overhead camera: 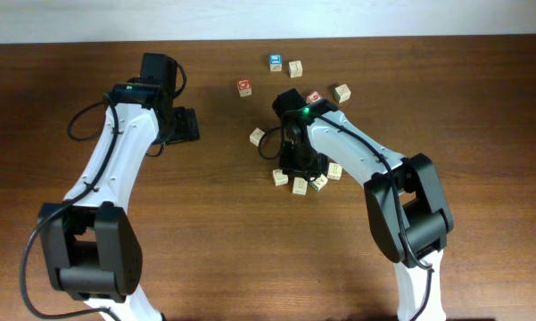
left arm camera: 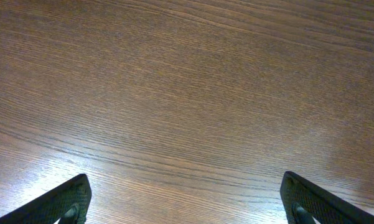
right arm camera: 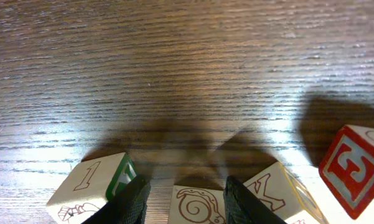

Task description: Rotate 4 blocks

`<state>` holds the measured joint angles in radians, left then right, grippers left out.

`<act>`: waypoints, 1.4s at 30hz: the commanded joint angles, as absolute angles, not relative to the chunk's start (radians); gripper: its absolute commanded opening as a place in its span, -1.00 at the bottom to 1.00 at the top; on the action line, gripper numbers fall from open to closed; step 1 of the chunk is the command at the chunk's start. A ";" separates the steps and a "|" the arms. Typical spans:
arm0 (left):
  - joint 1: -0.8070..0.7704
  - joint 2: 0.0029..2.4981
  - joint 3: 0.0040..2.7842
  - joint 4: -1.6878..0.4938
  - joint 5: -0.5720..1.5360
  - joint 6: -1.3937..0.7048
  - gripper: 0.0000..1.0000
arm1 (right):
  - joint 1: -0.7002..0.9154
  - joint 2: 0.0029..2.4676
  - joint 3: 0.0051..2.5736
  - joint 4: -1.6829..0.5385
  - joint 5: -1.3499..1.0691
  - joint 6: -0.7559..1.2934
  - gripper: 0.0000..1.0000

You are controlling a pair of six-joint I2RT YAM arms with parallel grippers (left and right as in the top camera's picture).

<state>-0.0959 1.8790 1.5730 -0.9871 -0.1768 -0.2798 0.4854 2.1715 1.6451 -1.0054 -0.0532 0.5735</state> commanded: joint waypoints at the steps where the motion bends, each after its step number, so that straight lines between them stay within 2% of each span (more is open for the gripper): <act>1: -0.096 1.888 1.596 -0.989 -0.188 -0.267 0.91 | 0.490 2.168 1.642 -0.985 -0.060 0.478 -0.10; 4: -0.096 1.888 1.596 -0.989 -0.188 -0.267 0.91 | 0.477 2.156 1.743 -1.045 -0.083 0.432 -0.01; 7: -0.096 1.888 1.596 -0.990 -0.188 -0.267 0.90 | 0.471 2.148 1.918 -1.246 -0.099 0.426 0.04; 8: -0.096 1.888 1.596 -0.990 -0.188 -0.267 0.91 | 0.471 2.148 1.946 -1.309 -0.110 0.426 -0.30; 9: -0.096 1.888 1.596 -0.990 -0.188 -0.267 0.90 | 0.471 2.148 1.945 -1.363 -0.152 0.426 -0.51; 10: -0.096 1.888 1.596 -0.990 -0.188 -0.267 0.91 | 0.476 2.149 1.912 -1.393 -0.166 0.426 -0.62; 11: -0.096 1.888 1.596 -0.990 -0.188 -0.267 0.91 | 0.480 2.149 1.880 -1.400 -0.167 0.426 -0.64; 15: -0.096 1.888 1.596 -0.989 -0.188 -0.267 0.90 | 0.499 2.149 1.708 -1.361 -0.177 0.427 -0.65; 21: -0.096 1.888 1.596 -0.989 -0.188 -0.267 0.90 | 0.505 2.149 1.612 -1.209 -0.106 0.423 -0.63; 29: -0.096 1.888 1.596 -0.989 -0.188 -0.267 0.91 | 0.505 2.149 1.606 -1.076 -0.071 0.213 -0.63; 35: -0.095 1.888 1.596 -0.989 -0.188 -0.267 0.90 | 0.490 2.143 1.687 -1.194 -0.068 0.221 -0.63; 42: -0.096 1.888 1.596 -0.990 -0.188 -0.266 0.90 | 0.463 2.151 1.680 -1.140 0.006 0.216 -0.62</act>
<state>-0.0959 1.8790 1.5749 -0.9874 -0.1768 -0.2798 0.4652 2.1590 1.6718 -1.1446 -0.0307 0.2241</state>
